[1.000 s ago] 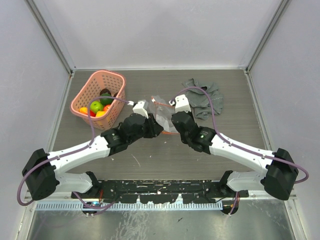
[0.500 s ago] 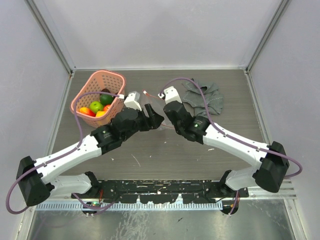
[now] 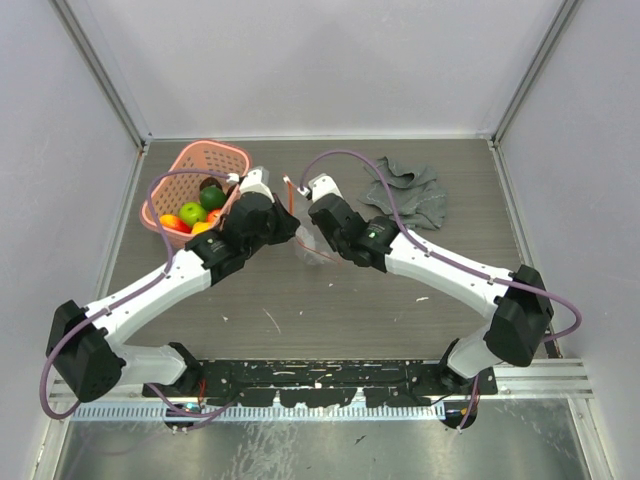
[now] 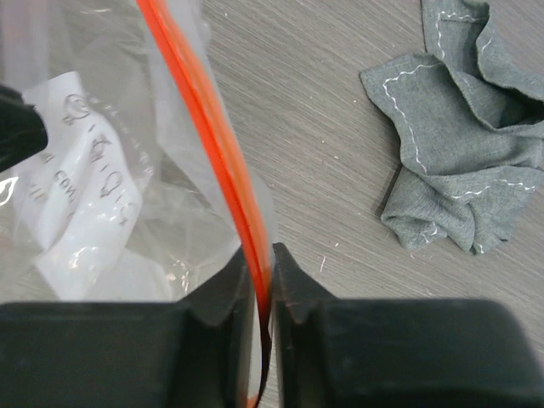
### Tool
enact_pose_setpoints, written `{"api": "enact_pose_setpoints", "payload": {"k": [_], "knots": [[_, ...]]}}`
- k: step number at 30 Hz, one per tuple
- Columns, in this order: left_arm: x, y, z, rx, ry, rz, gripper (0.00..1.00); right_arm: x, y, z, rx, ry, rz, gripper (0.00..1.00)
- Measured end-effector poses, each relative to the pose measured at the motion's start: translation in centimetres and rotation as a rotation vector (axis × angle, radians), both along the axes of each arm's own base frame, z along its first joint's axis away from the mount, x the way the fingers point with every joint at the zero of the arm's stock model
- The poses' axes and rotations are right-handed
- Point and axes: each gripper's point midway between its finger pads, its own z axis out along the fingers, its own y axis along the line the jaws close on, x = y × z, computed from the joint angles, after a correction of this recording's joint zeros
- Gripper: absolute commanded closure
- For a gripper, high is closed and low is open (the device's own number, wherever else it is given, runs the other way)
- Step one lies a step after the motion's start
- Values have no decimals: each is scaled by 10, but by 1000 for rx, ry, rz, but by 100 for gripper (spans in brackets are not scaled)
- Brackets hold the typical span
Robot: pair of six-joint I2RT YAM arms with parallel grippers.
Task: Place the food in the zip-top bag and seal the zipper
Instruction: Open the zipper of the food storage bag.
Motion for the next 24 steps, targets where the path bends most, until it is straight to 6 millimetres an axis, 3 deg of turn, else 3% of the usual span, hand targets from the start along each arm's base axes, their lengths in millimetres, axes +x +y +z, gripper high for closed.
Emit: {"api": "enact_pose_setpoints", "payload": {"k": [6,14,19,24], "knots": [[9,3,-16,-27,69,23,100,-7,6,6,49,43,-3,59],[9,-7,-14,-131,121,38,100,-20,4,-7,92,123,-45,52],[8,-14,-15,-179,155,39,100,-30,-4,-16,111,145,-85,62],[6,-17,-14,-189,170,27,100,-30,-12,-14,107,127,-129,88]]}}
